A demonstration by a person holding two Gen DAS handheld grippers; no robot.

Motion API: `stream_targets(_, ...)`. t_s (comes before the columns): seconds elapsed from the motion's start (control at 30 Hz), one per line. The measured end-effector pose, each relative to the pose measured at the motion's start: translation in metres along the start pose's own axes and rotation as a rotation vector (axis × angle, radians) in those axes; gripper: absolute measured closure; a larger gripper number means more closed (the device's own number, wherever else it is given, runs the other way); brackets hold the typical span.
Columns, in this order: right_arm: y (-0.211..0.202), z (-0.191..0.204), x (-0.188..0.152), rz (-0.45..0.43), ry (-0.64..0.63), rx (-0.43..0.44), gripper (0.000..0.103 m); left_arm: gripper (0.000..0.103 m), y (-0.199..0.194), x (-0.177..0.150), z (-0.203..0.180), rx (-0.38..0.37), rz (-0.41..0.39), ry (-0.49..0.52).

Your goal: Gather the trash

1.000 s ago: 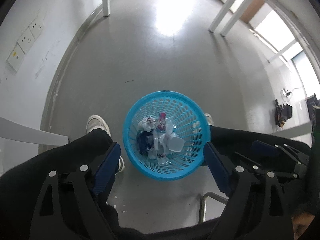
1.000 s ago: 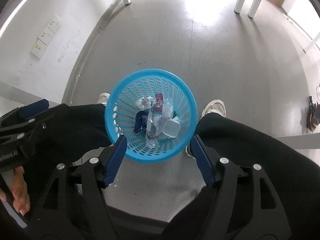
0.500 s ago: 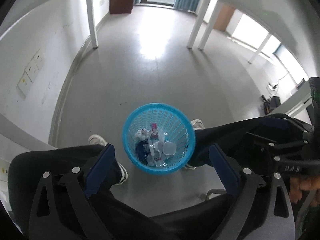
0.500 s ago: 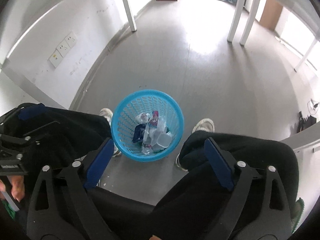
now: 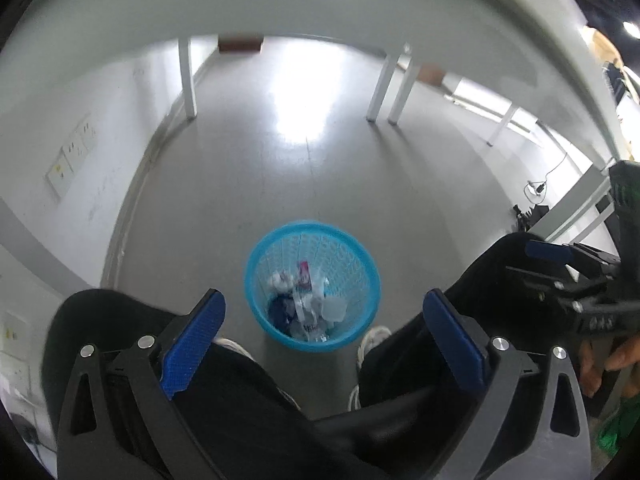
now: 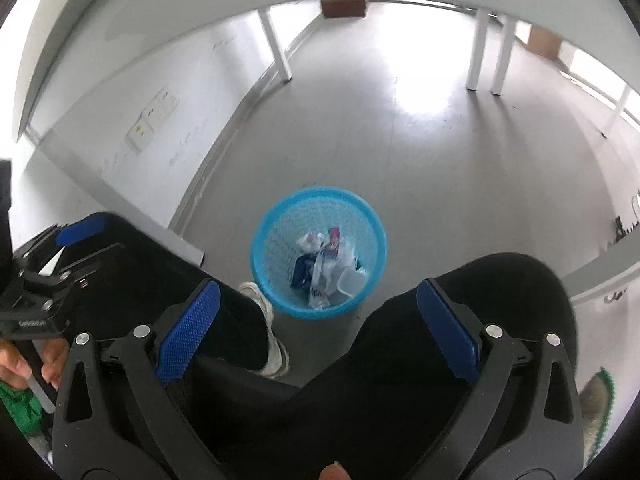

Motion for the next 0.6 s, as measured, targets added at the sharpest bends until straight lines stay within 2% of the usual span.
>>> stream_targets(0.1, 0.006, 0.007, 0.001, 0.005, -0.038, -0.008, 0.009, 0.006, 0.012, 0.000, -0.005, -0.050, 0.054, -0.025)
stream_targets(0.2, 0.022, 0.008, -0.001, 0.045, -0.019, 0.001, 0.009, 0.006, 0.027, 0.003, -0.004, -0.019, 0.064, 0.000)
stream_targets(0.27, 0.039, 0.011, -0.003, 0.103, -0.018, 0.010, 0.009, 0.006, 0.038, -0.001, 0.000, -0.028, 0.120, -0.030)
stream_targets(0.37, 0.053, 0.013, 0.000, 0.120, -0.018, 0.022, 0.009, 0.006, 0.055, -0.007, 0.007, -0.054, 0.197, -0.088)
stream_targets(0.47, 0.073, 0.009, 0.000, 0.165, 0.017, 0.032, 0.009, 0.006, 0.070, -0.005, 0.015, -0.036, 0.218, -0.113)
stream_targets(0.6, 0.090, 0.005, 0.004, 0.199, 0.042, 0.045, 0.009, 0.006, 0.083, 0.000, 0.022, -0.052, 0.238, -0.150)
Point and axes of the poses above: each gripper's, at about its wrist camera, not at the fingertips, and y roughly the way its jaws point, z to its left, x to its top, the point moved 8 cm from there along y, roughly the way its jaws point, and after that the axes turned 6 degrees about x, right-handed, at the moved point
